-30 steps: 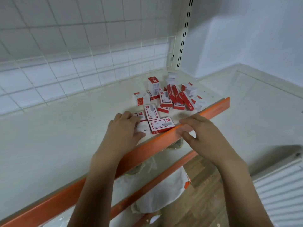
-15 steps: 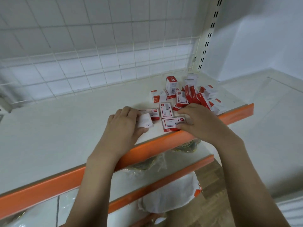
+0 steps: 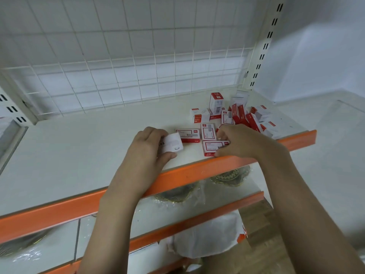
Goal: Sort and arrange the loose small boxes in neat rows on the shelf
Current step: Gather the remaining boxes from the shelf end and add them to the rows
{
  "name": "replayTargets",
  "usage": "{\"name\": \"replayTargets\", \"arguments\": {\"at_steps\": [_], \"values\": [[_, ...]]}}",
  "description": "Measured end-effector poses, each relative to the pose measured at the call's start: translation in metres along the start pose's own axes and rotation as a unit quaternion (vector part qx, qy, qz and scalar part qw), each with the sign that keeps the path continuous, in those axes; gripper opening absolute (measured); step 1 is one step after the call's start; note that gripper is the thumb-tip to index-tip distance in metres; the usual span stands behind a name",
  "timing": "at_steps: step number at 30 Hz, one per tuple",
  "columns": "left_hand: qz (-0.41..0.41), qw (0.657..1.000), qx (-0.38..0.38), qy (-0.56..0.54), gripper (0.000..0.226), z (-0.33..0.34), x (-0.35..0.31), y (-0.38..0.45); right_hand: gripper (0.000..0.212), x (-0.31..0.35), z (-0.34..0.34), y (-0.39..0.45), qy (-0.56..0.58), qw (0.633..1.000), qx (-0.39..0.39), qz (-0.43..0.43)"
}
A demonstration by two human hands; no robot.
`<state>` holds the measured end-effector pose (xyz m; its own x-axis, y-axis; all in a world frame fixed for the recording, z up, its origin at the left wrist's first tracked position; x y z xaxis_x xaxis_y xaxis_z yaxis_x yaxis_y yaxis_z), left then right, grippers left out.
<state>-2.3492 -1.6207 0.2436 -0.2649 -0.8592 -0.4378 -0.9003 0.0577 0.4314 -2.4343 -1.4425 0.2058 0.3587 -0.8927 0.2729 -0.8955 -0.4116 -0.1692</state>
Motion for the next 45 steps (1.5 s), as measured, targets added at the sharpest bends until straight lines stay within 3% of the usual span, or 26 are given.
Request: {"name": "replayTargets", "arguments": {"at_steps": [6, 13, 17, 28, 32, 36, 45], "values": [[0.002, 1.0, -0.017, -0.003, 0.045, -0.006, -0.002, -0.006, 0.038, 0.003, -0.002, -0.002, -0.018, 0.998, -0.049, -0.02], [0.001, 0.999, -0.043, -0.023, 0.041, -0.02, 0.001, -0.017, 0.049, 0.028, -0.031, -0.028, -0.013, 0.976, -0.208, -0.07], [-0.01, 0.997, -0.066, -0.028, 0.043, -0.035, 0.011, -0.028, 0.045, 0.052, -0.035, -0.047, 0.011, 0.955, -0.273, -0.113], [-0.077, 0.989, -0.117, 0.045, 0.038, -0.096, 0.072, -0.072, 0.038, 0.133, -0.009, -0.033, 0.076, 0.958, -0.221, -0.168], [-0.109, 0.983, -0.15, 0.004, 0.036, -0.127, 0.101, -0.092, 0.037, 0.175, 0.0, -0.023, 0.101, 0.954, -0.212, -0.186], [-0.128, 0.974, -0.182, -0.038, 0.04, -0.168, 0.139, -0.112, 0.034, 0.233, 0.011, -0.013, 0.118, 0.947, -0.215, -0.207], [-0.136, 0.967, -0.216, -0.016, 0.044, -0.294, 0.244, -0.173, 0.034, 0.402, 0.044, 0.001, 0.136, 0.94, -0.206, -0.237]]}}
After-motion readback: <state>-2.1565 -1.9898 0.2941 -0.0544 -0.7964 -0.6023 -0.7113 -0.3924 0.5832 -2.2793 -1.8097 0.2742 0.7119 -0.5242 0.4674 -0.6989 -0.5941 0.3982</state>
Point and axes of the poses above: each hand's wrist, its own y-axis towards the middle knuckle, its own z-axis out of the palm, x = y × z, the point moved 10 cm from there along y, towards the middle knuckle
